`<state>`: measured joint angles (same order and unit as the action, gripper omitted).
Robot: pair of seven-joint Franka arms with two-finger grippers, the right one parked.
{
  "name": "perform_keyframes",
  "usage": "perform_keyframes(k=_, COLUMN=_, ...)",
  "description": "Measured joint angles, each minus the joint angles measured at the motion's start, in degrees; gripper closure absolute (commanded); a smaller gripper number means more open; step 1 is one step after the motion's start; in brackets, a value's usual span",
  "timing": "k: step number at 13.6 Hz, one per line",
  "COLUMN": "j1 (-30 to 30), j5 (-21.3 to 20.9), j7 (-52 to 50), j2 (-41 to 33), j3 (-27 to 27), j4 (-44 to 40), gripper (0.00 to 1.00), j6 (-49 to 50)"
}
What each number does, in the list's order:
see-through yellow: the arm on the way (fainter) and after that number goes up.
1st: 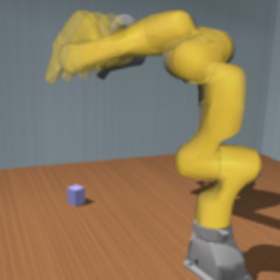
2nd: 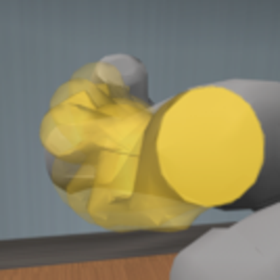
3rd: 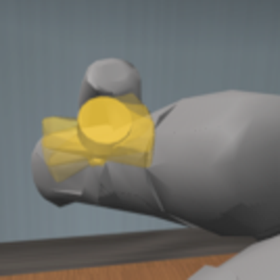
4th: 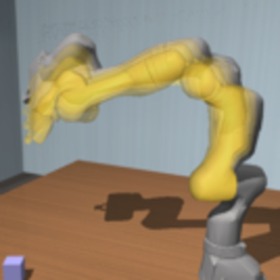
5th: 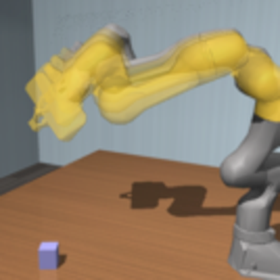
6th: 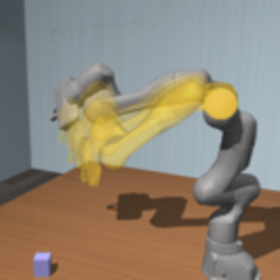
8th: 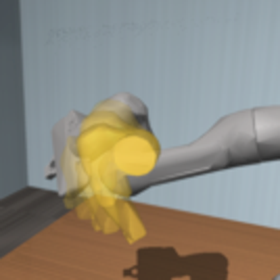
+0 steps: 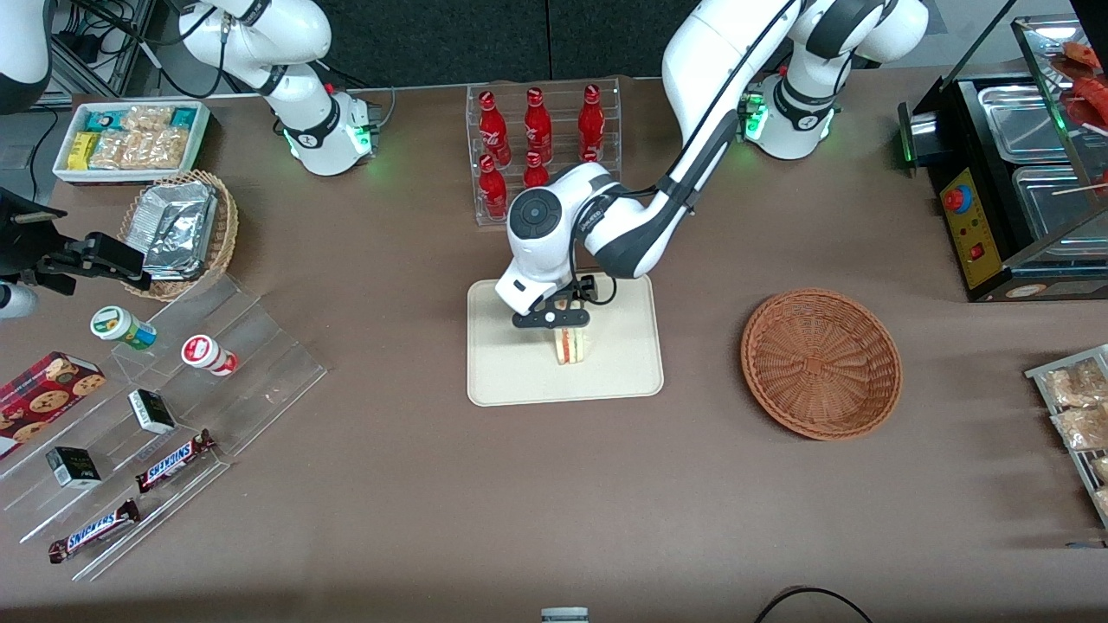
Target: Place sandwich from basket to tray
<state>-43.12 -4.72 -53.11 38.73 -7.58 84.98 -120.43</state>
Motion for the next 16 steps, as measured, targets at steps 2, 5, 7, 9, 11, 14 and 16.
perform_keyframes(k=2, j1=0.0, j5=-0.4, j7=0.0, j2=-1.0, j3=0.3, j4=-1.2, gripper=0.0, j6=1.8)
perform_keyframes(k=5, j1=0.1, j5=-3.5, j7=0.3, j2=-3.9, j3=0.6, j4=-1.6, gripper=0.0, j6=6.3)
perform_keyframes(k=7, j1=1.6, j5=-4.2, j7=4.6, j2=-6.4, j3=1.2, j4=-1.7, gripper=0.0, j6=9.5)
perform_keyframes(k=9, j1=5.1, j5=-4.2, j7=11.0, j2=-8.9, j3=1.4, j4=-1.7, gripper=0.0, j6=13.9)
perform_keyframes(k=11, j1=8.7, j5=-4.1, j7=13.8, j2=-10.3, j3=1.6, j4=-1.6, gripper=0.0, j6=16.3)
perform_keyframes(k=14, j1=14.3, j5=-2.0, j7=18.7, j2=-11.6, j3=1.6, j4=-1.5, gripper=0.0, j6=16.4)
perform_keyframes(k=16, j1=18.3, j5=-0.8, j7=23.5, j2=-13.3, j3=1.7, j4=-1.2, gripper=0.0, j6=16.8)
